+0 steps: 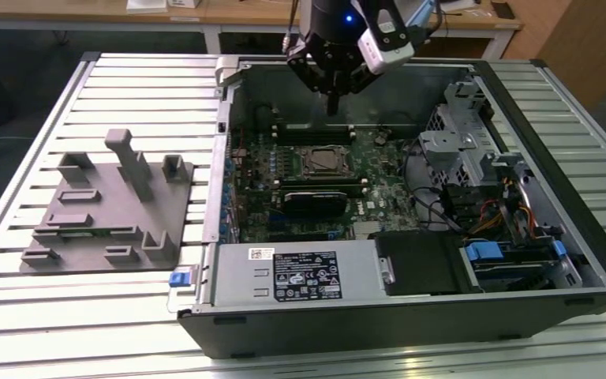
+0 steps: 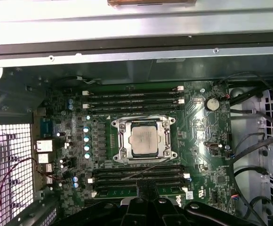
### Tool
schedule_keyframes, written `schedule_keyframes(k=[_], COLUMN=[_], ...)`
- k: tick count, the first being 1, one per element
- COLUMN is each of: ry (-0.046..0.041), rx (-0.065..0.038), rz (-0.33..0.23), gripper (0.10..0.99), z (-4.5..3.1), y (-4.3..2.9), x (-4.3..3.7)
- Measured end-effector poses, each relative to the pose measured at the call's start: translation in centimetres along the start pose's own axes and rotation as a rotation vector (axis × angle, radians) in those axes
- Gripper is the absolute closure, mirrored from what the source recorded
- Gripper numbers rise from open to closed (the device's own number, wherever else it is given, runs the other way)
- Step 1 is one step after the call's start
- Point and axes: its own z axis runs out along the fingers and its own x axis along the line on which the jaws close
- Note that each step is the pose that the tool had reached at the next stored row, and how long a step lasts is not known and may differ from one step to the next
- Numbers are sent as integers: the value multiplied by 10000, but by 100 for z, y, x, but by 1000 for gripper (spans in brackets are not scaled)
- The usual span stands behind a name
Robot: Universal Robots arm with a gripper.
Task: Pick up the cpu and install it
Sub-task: 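Install the second cpu locking lever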
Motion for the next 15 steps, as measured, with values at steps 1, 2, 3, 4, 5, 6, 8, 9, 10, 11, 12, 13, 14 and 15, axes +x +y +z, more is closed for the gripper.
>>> schedule_keyframes(k=[1,2,3,4,5,6,8,9,10,11,12,13,14,15], ry=[0,0,0,1,0,0,0,-1,-1,-1,0,-1,0,0], rx=[0,0,0,0,0,-1,-1,-1,-3,-3,-1,-1,-1,0], rz=[0,0,0,0,0,1,0,1,0,1,0,1,1,0], gripper=[980,980,980,980,980,980,980,980,980,980,980,980,980,980], z=[3,6,9,11,13,16,19,21,25,30,35,41,47,53], y=[0,0,0,-1,-1,-1,-1,-1,-1,-1,-2,-2,-2,-2], x=[0,0,0,0,0,0,0,0,0,1,1,1,0,-3])
